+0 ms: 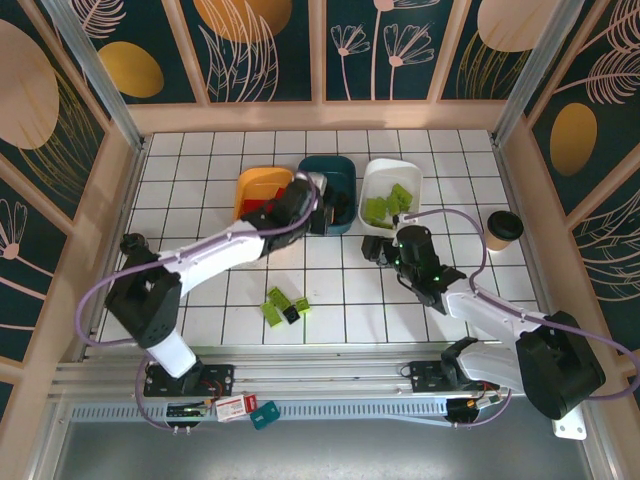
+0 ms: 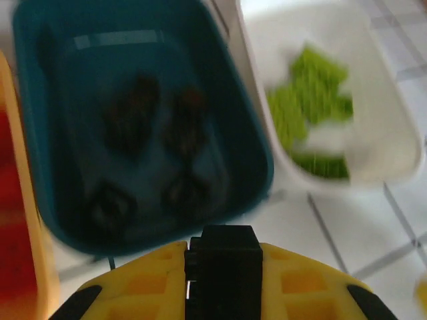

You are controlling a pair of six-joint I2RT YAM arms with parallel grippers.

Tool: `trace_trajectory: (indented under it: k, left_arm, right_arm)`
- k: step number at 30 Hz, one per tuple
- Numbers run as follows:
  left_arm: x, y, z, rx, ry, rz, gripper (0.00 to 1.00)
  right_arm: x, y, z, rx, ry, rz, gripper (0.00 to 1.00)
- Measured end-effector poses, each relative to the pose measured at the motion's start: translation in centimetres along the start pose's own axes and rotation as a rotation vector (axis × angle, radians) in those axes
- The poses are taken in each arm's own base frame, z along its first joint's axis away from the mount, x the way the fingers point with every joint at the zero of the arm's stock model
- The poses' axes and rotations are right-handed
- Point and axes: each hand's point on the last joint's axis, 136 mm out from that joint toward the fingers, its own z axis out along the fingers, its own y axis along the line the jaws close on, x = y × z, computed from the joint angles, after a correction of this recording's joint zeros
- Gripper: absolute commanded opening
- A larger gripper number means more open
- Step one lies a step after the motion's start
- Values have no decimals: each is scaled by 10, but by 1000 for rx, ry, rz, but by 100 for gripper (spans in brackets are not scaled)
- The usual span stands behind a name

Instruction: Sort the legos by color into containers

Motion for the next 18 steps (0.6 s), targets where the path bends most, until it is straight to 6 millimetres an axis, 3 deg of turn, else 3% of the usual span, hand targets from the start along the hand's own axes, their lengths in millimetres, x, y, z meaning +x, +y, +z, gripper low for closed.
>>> trace_trajectory:
  k: [2, 4, 7, 10, 13, 18]
  left_arm:
    - [-22, 3, 18, -6, -36, -21, 13]
    - [-29, 8, 40, -19, -34, -33, 15]
    - [-20, 22, 79, -53, 11, -44, 30]
    - [-7, 33, 105, -80, 65, -47, 49]
    - [-5, 33, 109, -77, 88, -50, 69]
    - [-36, 14, 87, -9, 22, -76, 93]
  right_arm:
    - [5, -1, 0, -2, 13, 3, 68]
    - [11, 1, 0, -10, 26, -1, 68]
    - [22, 8, -1, -37, 52, -18, 69]
    - [34, 20, -3, -79, 84, -48, 71]
    - [48, 39, -5, -147, 122, -95, 72]
    - [89, 69, -1, -234, 231, -184, 74]
